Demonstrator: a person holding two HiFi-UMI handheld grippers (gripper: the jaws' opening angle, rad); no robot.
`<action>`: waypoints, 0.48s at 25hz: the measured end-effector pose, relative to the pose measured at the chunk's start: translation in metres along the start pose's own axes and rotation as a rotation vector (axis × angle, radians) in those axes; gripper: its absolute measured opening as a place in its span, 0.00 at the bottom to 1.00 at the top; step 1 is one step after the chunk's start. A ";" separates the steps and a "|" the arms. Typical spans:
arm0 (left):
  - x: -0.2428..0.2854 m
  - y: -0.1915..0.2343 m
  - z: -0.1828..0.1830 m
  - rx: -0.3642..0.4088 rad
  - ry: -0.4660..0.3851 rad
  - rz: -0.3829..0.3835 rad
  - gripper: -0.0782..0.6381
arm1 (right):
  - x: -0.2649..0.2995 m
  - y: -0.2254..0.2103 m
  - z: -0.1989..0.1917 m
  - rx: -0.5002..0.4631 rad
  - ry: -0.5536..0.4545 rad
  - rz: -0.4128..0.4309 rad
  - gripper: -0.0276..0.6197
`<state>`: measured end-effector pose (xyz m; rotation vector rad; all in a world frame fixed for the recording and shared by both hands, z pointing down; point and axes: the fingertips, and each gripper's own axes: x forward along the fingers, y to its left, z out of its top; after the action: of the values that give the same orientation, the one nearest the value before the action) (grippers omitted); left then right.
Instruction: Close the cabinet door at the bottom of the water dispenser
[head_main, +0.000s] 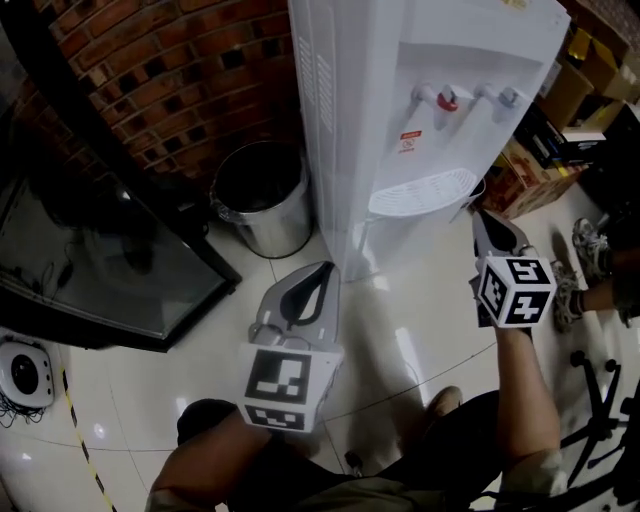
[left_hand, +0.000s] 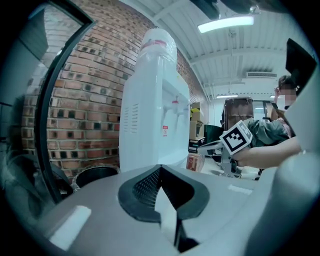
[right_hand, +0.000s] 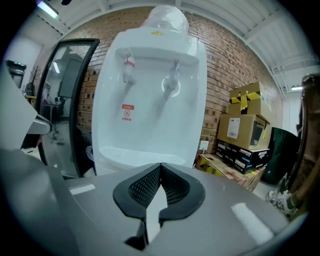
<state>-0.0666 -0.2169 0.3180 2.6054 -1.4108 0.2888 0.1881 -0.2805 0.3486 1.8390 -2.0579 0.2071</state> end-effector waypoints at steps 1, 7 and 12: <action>-0.003 -0.002 0.005 0.000 -0.017 -0.002 0.11 | -0.011 0.004 0.007 -0.011 -0.016 0.012 0.07; -0.026 -0.027 0.021 -0.019 -0.089 -0.032 0.11 | -0.096 0.027 0.027 -0.026 -0.102 0.059 0.07; -0.038 -0.036 0.019 0.044 -0.085 -0.017 0.11 | -0.163 0.046 0.058 0.026 -0.265 0.085 0.07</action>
<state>-0.0550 -0.1712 0.2886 2.6942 -1.4239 0.2113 0.1455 -0.1438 0.2420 1.8820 -2.3231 0.0118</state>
